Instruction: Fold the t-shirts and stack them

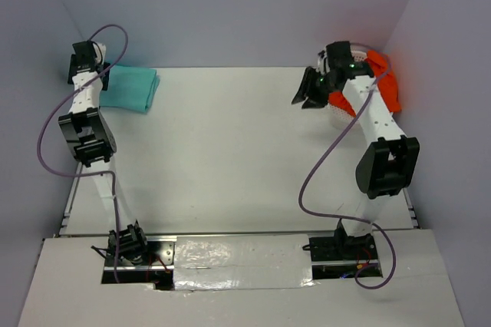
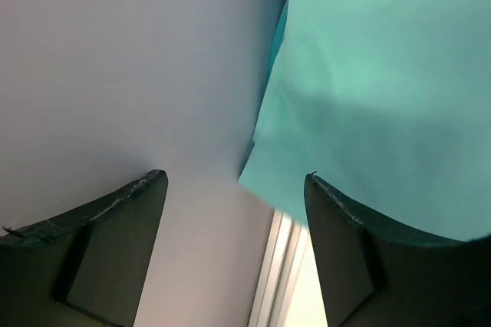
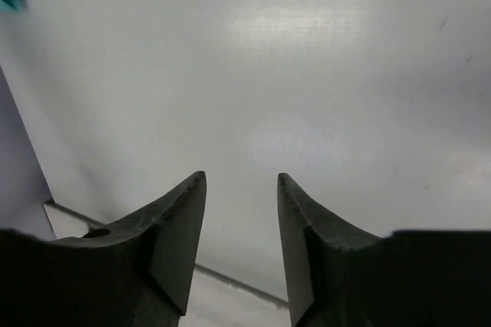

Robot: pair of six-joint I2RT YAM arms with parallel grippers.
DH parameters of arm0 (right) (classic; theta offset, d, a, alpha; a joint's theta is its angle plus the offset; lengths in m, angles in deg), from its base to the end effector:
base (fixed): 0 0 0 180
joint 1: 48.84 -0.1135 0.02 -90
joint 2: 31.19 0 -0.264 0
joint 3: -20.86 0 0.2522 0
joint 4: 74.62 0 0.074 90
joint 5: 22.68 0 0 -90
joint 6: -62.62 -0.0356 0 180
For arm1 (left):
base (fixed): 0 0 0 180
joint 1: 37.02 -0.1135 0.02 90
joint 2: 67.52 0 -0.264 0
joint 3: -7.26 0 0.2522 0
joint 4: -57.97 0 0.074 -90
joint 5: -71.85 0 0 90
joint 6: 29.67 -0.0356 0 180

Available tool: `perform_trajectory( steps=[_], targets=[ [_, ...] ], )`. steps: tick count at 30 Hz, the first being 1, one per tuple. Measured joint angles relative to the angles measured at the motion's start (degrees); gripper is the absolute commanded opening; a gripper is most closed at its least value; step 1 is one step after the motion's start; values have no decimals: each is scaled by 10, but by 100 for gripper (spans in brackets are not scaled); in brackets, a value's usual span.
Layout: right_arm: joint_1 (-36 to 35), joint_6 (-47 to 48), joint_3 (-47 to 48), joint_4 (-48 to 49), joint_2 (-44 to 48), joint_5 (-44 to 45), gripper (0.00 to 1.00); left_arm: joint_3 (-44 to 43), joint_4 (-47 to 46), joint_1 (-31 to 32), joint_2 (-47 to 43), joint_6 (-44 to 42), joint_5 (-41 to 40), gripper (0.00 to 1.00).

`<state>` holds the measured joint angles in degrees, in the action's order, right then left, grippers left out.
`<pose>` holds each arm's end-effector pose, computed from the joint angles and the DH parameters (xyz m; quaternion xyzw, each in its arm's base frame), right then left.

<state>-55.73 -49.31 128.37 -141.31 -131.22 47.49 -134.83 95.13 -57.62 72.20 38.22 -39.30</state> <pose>0.3669 0.0565 0.3140 0.0790 0.9475 0.2259 0.2120 0.5210 0.2096 0.2334 -0.0736 0.8722 0.3173 0.3650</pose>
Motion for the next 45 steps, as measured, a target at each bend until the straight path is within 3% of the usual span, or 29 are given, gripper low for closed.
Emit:
perform_trajectory(
  steps=[4, 5, 6, 8, 11, 16, 24, 27, 29, 30, 31, 32, 39, 45],
  targets=[
    [56, 6, 182, -20, -58, 8, 64, 46, 32, 19, -103, 14, 56, 84],
    [77, 5, 231, -25, -82, 17, 72, 61, 38, 27, -134, 15, 72, 84],
    [99, 3, 280, -27, -108, 30, 89, 77, 47, 39, -168, 16, 94, 84],
    [139, 1, 358, -25, -160, 64, 100, 98, 66, 64, -219, 20, 133, 82],
    [186, 5, 413, -9, -226, 132, 100, 103, 113, 114, -264, 30, 198, 80],
    [223, 33, 413, 19, -313, 262, 100, 112, 202, 182, -259, 40, 276, 79],
    [196, 127, 403, 32, -430, 367, 100, 103, 290, 219, -234, 35, 254, 81],
    [185, 153, 400, 34, -452, 396, 94, 79, 306, 231, -227, 23, 239, 81],
    [179, 164, 404, 37, -458, 411, 64, 67, 306, 237, -223, 14, 232, 81],
    [177, 170, 407, 36, -458, 416, 40, 63, 306, 239, -221, 11, 229, 81],
    [176, 175, 409, 36, -458, 419, 6, 61, 307, 241, -219, 9, 228, 81],
    [176, 177, 409, 34, -458, 424, 0, 58, 307, 241, -216, 7, 226, 81],
    [173, 181, 406, 20, -430, 443, 0, 9, 317, 240, -178, -4, 218, 80],
    [156, 187, 402, 20, -267, 422, 0, -45, 317, 240, -153, -1, 221, 80]
  ],
)
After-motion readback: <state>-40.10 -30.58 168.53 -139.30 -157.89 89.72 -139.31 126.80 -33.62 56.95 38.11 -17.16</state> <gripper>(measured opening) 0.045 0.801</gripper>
